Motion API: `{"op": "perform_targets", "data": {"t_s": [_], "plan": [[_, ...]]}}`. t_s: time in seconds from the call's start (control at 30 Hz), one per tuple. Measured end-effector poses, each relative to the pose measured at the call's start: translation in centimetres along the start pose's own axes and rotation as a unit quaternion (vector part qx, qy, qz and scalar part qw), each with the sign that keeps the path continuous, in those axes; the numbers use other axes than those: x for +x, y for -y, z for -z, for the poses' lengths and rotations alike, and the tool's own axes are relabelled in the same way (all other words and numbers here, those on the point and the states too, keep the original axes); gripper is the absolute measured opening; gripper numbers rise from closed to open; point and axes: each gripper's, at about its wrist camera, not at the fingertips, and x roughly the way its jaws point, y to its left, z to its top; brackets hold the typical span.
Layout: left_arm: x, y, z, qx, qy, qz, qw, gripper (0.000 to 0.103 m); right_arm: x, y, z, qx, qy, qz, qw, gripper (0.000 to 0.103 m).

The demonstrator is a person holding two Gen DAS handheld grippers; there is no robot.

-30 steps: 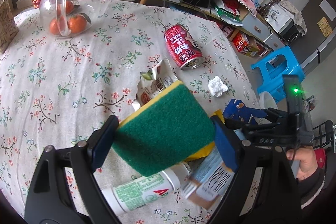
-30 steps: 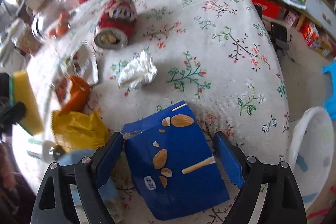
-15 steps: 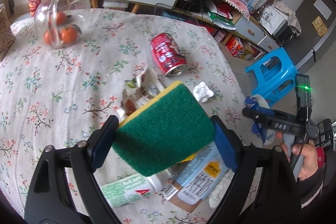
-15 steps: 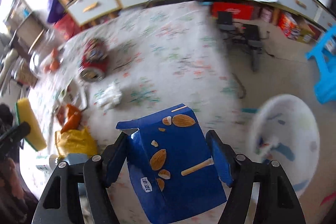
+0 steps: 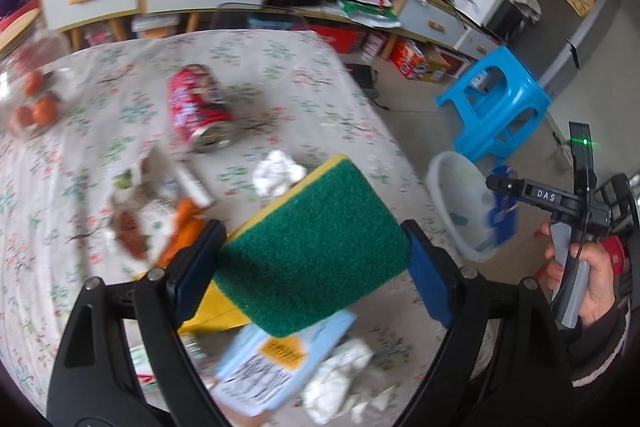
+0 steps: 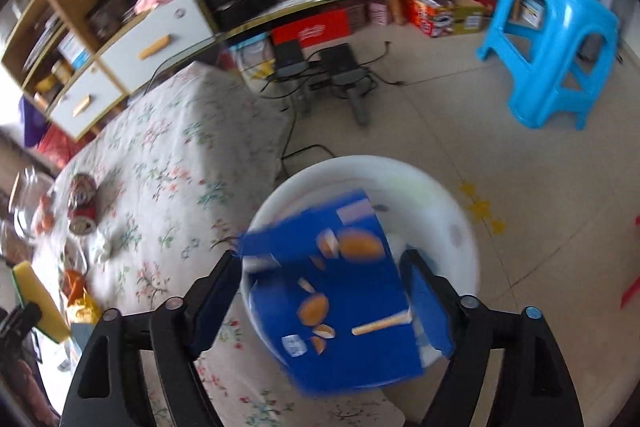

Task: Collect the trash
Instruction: 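Drop the blue box and the sponge into the white bin, opening both tools, then move both tools back over the table toward the remaining trash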

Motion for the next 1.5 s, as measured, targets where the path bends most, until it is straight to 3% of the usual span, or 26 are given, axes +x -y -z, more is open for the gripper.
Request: {"op": "perform_targets", "data": {"t_s": [0.13,0.6,0.83,0.93,1.0,1.23,1.5], "plan": [[1.5,2.7,-0.6,0.017,-0.012,0.014,0.9997,0.088,-1.5,1.7,0.1,0.02,0.01,-0.015,1.0,0.094],[8.5,14.4,-1.7,0.111,-0.058,0.048,0.9909,0.088,-5.0,9.2,1.9,0.06,0.027,0.017,0.998,0.094],[11.0,18.4,-2.0,0.143,-0.057,0.064,0.9859,0.089,-5.9,13.3,3.1,0.084,0.022,0.032,0.996,0.094],[11.4,19.6,-2.4,0.155,-0.046,0.08,0.9837,0.096,-6.2,14.1,3.1,0.092,0.025,0.031,0.995,0.094],[11.3,20.1,-2.4,0.164,-0.036,0.063,0.9838,0.101,-6.3,14.1,3.0,0.093,0.027,0.029,0.995,0.094],[10.0,19.8,-2.1,0.167,-0.03,0.035,0.9848,0.101,-6.3,12.6,2.8,0.074,0.03,0.025,0.996,0.094],[6.4,16.1,-1.7,0.144,-0.023,0.011,0.9892,0.101,-6.3,10.2,2.6,0.057,0.038,0.015,0.998,0.094]]}}
